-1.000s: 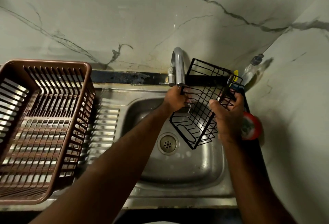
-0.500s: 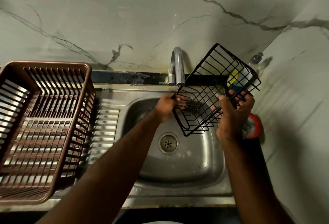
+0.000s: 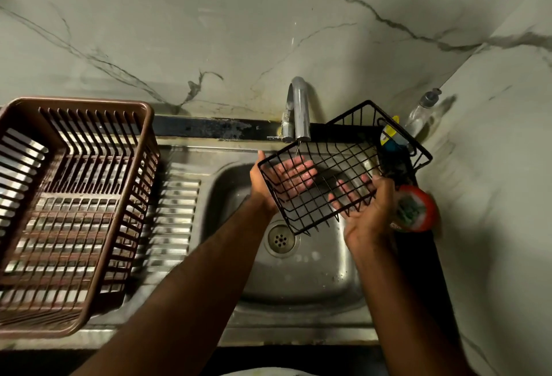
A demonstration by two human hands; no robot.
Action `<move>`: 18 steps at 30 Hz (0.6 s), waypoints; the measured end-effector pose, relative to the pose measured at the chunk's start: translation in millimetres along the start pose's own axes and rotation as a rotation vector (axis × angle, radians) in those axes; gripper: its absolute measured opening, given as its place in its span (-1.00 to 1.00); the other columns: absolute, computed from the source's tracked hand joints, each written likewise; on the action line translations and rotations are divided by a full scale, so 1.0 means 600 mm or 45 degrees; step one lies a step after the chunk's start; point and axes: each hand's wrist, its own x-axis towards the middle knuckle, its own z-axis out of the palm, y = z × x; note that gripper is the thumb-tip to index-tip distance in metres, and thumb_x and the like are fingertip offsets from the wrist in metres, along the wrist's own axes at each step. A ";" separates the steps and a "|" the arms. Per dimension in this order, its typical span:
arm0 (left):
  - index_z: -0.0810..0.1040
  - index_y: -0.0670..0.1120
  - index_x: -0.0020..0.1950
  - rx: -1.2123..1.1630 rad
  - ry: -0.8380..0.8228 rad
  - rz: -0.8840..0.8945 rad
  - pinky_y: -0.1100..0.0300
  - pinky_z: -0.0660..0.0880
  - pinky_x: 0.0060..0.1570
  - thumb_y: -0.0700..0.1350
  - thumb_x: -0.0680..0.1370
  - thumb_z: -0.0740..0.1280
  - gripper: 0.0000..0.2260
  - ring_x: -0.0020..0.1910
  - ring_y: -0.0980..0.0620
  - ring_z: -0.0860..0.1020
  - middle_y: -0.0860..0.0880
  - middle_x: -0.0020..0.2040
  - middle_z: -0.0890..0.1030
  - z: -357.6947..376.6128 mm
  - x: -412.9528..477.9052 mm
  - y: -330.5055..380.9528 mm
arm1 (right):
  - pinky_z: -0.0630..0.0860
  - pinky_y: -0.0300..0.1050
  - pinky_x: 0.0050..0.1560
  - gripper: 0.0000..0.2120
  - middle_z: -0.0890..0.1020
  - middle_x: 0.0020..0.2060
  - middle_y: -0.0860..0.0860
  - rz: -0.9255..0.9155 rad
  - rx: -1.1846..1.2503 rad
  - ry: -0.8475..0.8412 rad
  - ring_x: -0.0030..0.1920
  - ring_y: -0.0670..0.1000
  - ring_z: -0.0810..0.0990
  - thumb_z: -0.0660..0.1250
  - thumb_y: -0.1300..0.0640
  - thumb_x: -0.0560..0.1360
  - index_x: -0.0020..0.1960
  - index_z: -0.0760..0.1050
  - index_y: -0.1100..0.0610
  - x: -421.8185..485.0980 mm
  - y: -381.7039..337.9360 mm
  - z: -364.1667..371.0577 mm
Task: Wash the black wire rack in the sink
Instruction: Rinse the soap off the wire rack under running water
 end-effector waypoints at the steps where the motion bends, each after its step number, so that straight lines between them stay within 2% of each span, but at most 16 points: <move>1: 0.43 -0.28 0.46 0.017 0.014 0.010 -0.13 0.53 0.21 0.30 0.66 -0.07 -0.27 0.23 -0.29 0.62 -0.32 0.30 0.59 0.005 0.002 0.000 | 0.54 0.37 0.16 -0.02 0.48 0.37 0.16 -0.020 0.012 0.035 0.32 0.22 0.51 0.55 -0.21 0.10 0.44 0.36 0.11 0.002 0.002 0.002; 3: 0.43 -0.28 0.46 0.066 0.039 0.006 -0.12 0.54 0.23 0.17 0.69 -0.02 -0.38 0.27 -0.28 0.60 -0.31 0.30 0.60 0.018 0.004 -0.003 | 0.53 0.40 0.17 -0.11 0.51 0.34 0.19 -0.081 0.066 0.105 0.30 0.23 0.53 0.51 -0.21 0.17 0.40 0.40 0.15 0.004 0.004 0.007; 5: 0.48 -0.27 0.41 0.087 0.075 0.014 -0.08 0.54 0.24 0.15 0.70 -0.02 -0.42 0.29 -0.28 0.59 -0.31 0.29 0.60 0.028 0.006 -0.013 | 0.53 0.38 0.19 -0.22 0.53 0.31 0.16 -0.122 0.107 0.174 0.29 0.20 0.54 0.44 -0.22 0.24 0.35 0.43 0.14 0.007 0.005 0.012; 7: 0.50 -0.24 0.38 0.095 0.119 0.015 -0.03 0.57 0.17 0.17 0.71 -0.05 -0.41 0.26 -0.26 0.61 -0.31 0.27 0.62 0.033 0.007 -0.020 | 0.55 0.37 0.16 -0.20 0.51 0.31 0.16 -0.140 0.128 0.231 0.28 0.20 0.54 0.42 -0.22 0.25 0.38 0.38 0.14 0.004 0.003 0.021; 10: 0.50 -0.23 0.37 0.162 0.158 0.026 -0.03 0.58 0.10 0.25 0.70 -0.07 -0.35 0.21 -0.23 0.63 -0.28 0.23 0.64 0.031 0.013 -0.019 | 0.59 0.39 0.06 -0.16 0.46 0.32 0.22 -0.183 0.186 0.212 0.25 0.24 0.55 0.39 -0.17 0.24 0.41 0.31 0.20 -0.001 0.004 0.040; 13: 0.49 -0.24 0.39 0.185 0.159 0.042 -0.08 0.56 0.18 0.30 0.67 -0.08 -0.30 0.23 -0.25 0.62 -0.26 0.27 0.63 0.026 0.014 -0.016 | 0.59 0.31 0.08 -0.13 0.45 0.33 0.21 -0.224 0.205 0.177 0.21 0.22 0.58 0.38 -0.13 0.23 0.43 0.28 0.23 -0.002 0.006 0.050; 16: 0.51 -0.21 0.37 0.154 0.153 0.082 -0.09 0.53 0.25 0.34 0.65 -0.08 -0.28 0.30 -0.27 0.58 -0.26 0.30 0.61 0.019 0.013 -0.001 | 0.61 0.30 0.02 -0.10 0.41 0.38 0.19 -0.151 0.171 0.042 0.26 0.25 0.55 0.39 -0.11 0.23 0.48 0.23 0.19 -0.002 0.011 0.053; 18: 0.51 -0.24 0.38 0.138 0.167 0.127 -0.09 0.52 0.26 0.27 0.67 -0.02 -0.34 0.30 -0.27 0.58 -0.27 0.30 0.61 0.015 0.010 0.017 | 0.59 0.33 0.06 -0.11 0.41 0.37 0.17 -0.074 0.187 -0.048 0.29 0.26 0.52 0.41 -0.09 0.22 0.46 0.24 0.20 0.003 0.019 0.048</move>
